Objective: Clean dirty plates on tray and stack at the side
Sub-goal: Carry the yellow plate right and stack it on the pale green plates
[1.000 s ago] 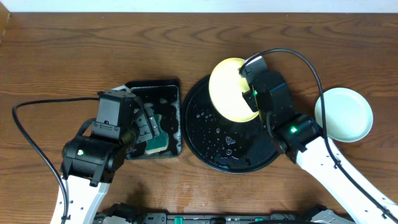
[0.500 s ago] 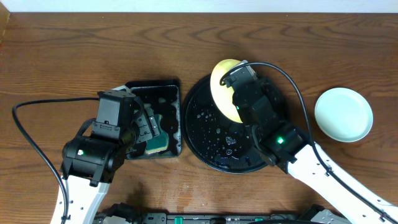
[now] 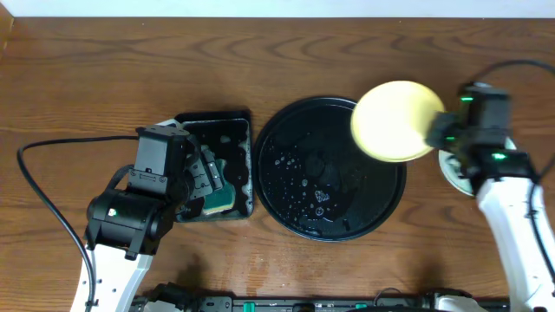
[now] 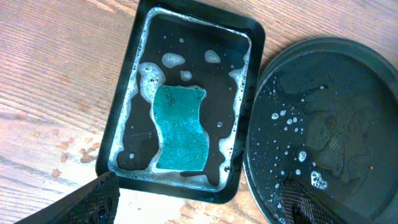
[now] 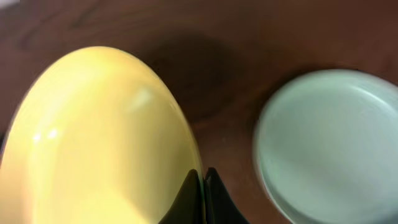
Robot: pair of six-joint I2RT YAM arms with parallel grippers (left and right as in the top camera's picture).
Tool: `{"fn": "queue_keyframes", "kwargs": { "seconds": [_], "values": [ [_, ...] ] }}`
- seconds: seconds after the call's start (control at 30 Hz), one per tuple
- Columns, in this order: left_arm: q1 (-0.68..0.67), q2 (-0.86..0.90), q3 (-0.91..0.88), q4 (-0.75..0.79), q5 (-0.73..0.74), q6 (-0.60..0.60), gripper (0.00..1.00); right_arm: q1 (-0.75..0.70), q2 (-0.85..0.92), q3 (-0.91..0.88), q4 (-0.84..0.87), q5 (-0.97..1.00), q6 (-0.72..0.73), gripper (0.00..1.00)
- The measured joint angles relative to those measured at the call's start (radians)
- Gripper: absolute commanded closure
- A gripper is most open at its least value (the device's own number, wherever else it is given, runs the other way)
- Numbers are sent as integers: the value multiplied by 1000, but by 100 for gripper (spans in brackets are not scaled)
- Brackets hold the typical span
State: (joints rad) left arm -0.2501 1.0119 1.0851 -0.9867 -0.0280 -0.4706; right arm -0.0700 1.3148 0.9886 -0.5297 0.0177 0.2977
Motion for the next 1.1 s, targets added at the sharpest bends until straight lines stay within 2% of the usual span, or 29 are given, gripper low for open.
{"fn": "queue_keyframes", "kwargs": {
  "seconds": [0.13,0.27,0.57,0.6,0.63,0.67,0.73,0.83,0.93,1.1],
  "values": [
    [0,0,0,0,0,0,16,-233,0,0,-47,-99,63,99],
    [0,0,0,0,0,0,16,-377,2,0,-64,-88,87,99],
    [0,0,0,0,0,0,16,-544,108,1,-85,-26,105,99],
    [0,0,0,0,0,0,16,-549,120,1,-89,-22,105,96],
    [0,0,0,0,0,0,16,-556,153,1,-97,-16,105,86],
    [0,0,0,0,0,0,16,-557,175,0,-97,-11,105,72],
    [0,0,0,0,0,0,16,-560,198,0,-87,-5,108,62],
    [0,0,0,0,0,0,16,-562,193,0,-61,-34,95,57],
    [0,0,0,0,0,0,16,-562,146,0,-41,-150,68,55],
    [0,0,0,0,0,0,16,-492,-82,13,-63,-444,17,49]
  ]
}}
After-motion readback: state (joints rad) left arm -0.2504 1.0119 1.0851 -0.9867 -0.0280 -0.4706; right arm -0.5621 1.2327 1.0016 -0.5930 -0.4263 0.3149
